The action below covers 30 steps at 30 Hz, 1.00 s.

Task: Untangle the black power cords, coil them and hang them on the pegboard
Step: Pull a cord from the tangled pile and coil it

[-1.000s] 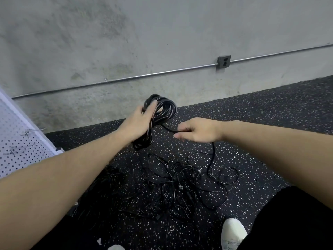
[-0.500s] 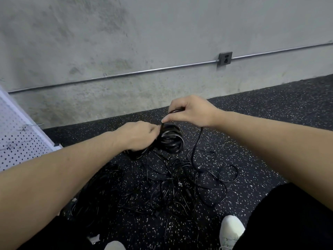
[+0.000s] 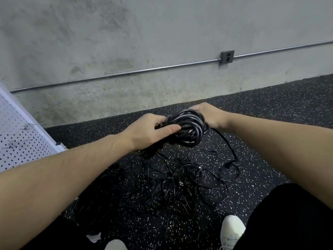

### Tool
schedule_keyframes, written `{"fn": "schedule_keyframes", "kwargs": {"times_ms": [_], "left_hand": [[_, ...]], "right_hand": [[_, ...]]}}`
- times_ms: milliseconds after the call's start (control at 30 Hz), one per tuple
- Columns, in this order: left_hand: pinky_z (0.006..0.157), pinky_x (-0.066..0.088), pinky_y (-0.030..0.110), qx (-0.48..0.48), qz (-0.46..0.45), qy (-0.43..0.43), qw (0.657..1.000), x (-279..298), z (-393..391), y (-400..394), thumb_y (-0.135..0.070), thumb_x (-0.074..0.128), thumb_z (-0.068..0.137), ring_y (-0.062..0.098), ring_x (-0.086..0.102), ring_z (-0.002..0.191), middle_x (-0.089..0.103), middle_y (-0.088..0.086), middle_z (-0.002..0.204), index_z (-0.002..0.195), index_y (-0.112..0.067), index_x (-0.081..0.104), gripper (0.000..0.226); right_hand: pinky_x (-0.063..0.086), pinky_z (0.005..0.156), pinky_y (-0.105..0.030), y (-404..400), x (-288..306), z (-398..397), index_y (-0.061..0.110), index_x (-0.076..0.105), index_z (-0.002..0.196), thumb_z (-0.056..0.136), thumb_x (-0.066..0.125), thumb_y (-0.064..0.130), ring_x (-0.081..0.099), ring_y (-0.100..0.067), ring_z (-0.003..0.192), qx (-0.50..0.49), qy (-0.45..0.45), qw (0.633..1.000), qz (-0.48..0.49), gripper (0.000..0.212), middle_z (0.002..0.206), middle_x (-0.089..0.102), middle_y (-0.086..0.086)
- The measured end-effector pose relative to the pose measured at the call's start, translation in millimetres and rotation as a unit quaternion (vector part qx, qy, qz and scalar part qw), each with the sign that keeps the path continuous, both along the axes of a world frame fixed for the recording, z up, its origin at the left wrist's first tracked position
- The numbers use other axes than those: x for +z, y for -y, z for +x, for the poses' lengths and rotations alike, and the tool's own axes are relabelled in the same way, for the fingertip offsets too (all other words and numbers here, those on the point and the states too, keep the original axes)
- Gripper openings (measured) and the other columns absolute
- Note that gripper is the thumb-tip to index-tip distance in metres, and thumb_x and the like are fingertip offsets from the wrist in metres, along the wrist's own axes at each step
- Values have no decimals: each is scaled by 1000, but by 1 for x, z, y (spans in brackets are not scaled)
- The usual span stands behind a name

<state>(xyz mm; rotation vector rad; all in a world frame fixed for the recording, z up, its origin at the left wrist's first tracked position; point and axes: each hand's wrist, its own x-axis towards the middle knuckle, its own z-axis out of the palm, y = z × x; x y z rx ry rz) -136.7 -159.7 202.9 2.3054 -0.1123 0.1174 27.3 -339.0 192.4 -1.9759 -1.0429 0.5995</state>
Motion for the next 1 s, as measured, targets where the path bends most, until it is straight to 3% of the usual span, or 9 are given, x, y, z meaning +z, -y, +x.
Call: {"fn": "schedule_keyframes", "kwargs": {"times_ms": [100, 233, 300, 433, 567, 633, 733, 900, 1000], "left_hand": [[57, 50, 20, 41, -82, 21, 996, 4, 0, 5, -61, 53, 89, 12, 69, 62, 74, -4, 71, 98, -26, 68, 40], [65, 50, 30, 165, -46, 17, 985, 9, 5, -3, -69, 34, 94, 15, 68, 68, 70, 0, 76, 117, -16, 56, 62], [68, 49, 39, 221, 44, 7, 974, 4, 6, -16, -69, 25, 101, 16, 60, 72, 62, 1, 84, 124, -20, 44, 57], [57, 40, 38, 263, 158, 9, 952, -5, 3, -34, -54, 16, 108, 19, 52, 58, 51, -2, 67, 137, -23, 39, 48], [70, 41, 37, 283, 276, -41, 918, -8, 8, -34, -39, 14, 111, 28, 58, 75, 63, 9, 81, 98, -12, 56, 52], [73, 41, 36, 277, 338, -44, 898, -12, 7, -34, -37, 15, 111, 29, 57, 75, 65, 10, 85, 92, -13, 57, 52], [75, 40, 38, 233, 420, -38, 876, -11, 8, -28, -40, 16, 110, 35, 63, 87, 71, 14, 100, 95, -18, 62, 53], [80, 36, 38, 154, 418, -50, 894, 0, 11, -21, -43, 14, 110, 37, 63, 103, 70, 17, 110, 101, -15, 67, 61], [75, 32, 36, 70, 415, -39, 906, 4, 6, -26, -45, 13, 104, 33, 60, 94, 66, 11, 96, 88, -15, 57, 56]], "right_hand": [[44, 62, -30, 13, -5, -4, 23, 72, 68, 101, 59, 24, 48, -13, 58, 15, 27, 998, -57, 36, 63, 62, -2], [48, 79, -27, 16, -12, -9, 38, 77, 90, 96, 46, 65, 53, -12, 55, 55, 66, 983, -161, 42, 57, 55, 4], [48, 85, -30, 15, -10, -13, 31, 72, 87, 99, 45, 61, 54, -14, 59, 77, 112, 978, -158, 43, 61, 56, 4], [38, 62, -24, 11, 5, -28, 28, 51, 80, 105, 46, 44, 45, -5, 57, 131, 200, 957, -162, 30, 68, 53, 11], [37, 60, -24, -3, 16, -42, 31, 59, 106, 107, 46, 38, 49, 1, 60, 176, 288, 923, -186, 15, 71, 57, 16], [46, 69, -23, -11, 23, -50, 30, 63, 126, 107, 45, 39, 58, 2, 72, 190, 350, 905, -152, 28, 84, 65, 21], [55, 85, -34, -20, 28, -51, 31, 67, 129, 106, 46, 43, 68, -12, 99, 159, 417, 893, -59, 33, 118, 73, 11], [53, 95, -38, -20, 27, -35, 42, 70, 121, 99, 52, 55, 65, -7, 108, 57, 348, 936, 26, 31, 121, 70, 17], [48, 100, -30, -20, 26, -31, 46, 73, 113, 94, 57, 59, 61, 3, 107, 37, 285, 958, 15, 28, 113, 67, 28]]}}
